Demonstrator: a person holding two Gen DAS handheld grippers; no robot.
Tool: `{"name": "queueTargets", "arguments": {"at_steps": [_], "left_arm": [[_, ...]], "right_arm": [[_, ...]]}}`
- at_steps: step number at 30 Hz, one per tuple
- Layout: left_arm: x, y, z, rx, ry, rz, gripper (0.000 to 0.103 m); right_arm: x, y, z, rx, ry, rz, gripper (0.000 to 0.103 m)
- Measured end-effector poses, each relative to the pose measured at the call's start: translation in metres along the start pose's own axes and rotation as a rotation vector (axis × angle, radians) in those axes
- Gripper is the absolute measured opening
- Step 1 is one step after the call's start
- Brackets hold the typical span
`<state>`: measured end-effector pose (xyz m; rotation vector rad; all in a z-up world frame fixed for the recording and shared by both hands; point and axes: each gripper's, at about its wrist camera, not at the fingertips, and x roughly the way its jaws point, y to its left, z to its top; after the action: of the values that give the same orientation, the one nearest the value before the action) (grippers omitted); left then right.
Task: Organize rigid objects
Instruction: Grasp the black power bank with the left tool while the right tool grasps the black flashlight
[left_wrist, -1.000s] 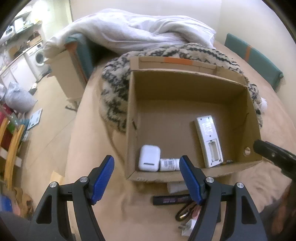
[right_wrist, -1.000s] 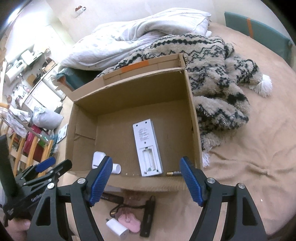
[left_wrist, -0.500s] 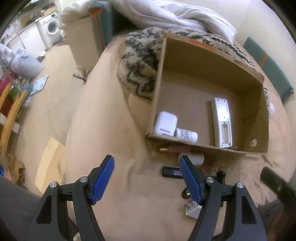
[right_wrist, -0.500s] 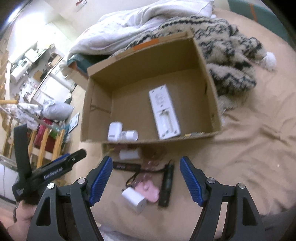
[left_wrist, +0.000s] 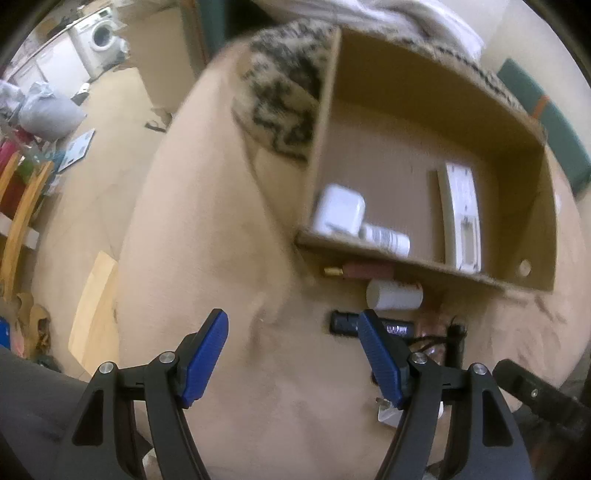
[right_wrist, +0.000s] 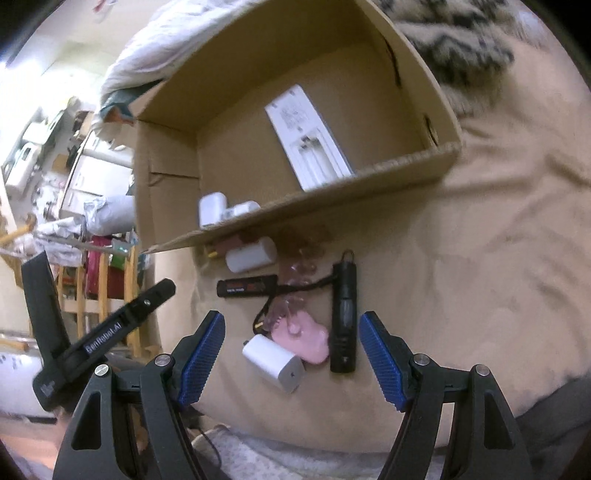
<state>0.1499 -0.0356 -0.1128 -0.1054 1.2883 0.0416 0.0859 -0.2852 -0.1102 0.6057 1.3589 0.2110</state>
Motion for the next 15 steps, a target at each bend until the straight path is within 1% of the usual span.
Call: {"name": "queueTargets", "arguments": {"at_steps": [3,5,6,8,10,11,12,13,15], "left_arm": [[0.017,-0.017,0.002,0.038,0.050,-0.033,0.070],[0.032,-0.033,0.004,0.097,0.101,-0.052,0.070],[0.039,-0.039,0.006,0.114,0.112,-0.052,0.070],[0.049,-0.046,0.008,0.120,0.128,-0.036,0.070],[0.059,-0.051,0.010,0.115,0.146,-0.043,0.070],[0.066,-0.054,0.009,0.124,0.171,-0.039,0.070],[0.071,-0.058,0.008,0.134,0.188,-0.041,0.072],[0.073,-0.059,0.008,0.138,0.186,-0.045,0.078],[0.074,-0.064,0.007,0.149,0.173,-0.035,0.080]], "right_arm": [[0.003,-0.003,0.002,0.023,0.001,-0.004,0.079],[0.004,-0.006,0.004,0.035,0.001,-0.007,0.079],[0.004,-0.007,0.006,0.039,0.002,-0.009,0.079],[0.004,-0.011,0.007,0.053,0.000,-0.013,0.079],[0.003,-0.015,0.008,0.069,-0.001,-0.010,0.079],[0.003,-0.018,0.009,0.080,-0.002,-0.010,0.079],[0.003,-0.020,0.009,0.088,-0.003,-0.011,0.079],[0.003,-0.022,0.010,0.094,-0.003,-0.015,0.079],[0.006,-0.024,0.012,0.099,0.004,-0.029,0.079]]}}
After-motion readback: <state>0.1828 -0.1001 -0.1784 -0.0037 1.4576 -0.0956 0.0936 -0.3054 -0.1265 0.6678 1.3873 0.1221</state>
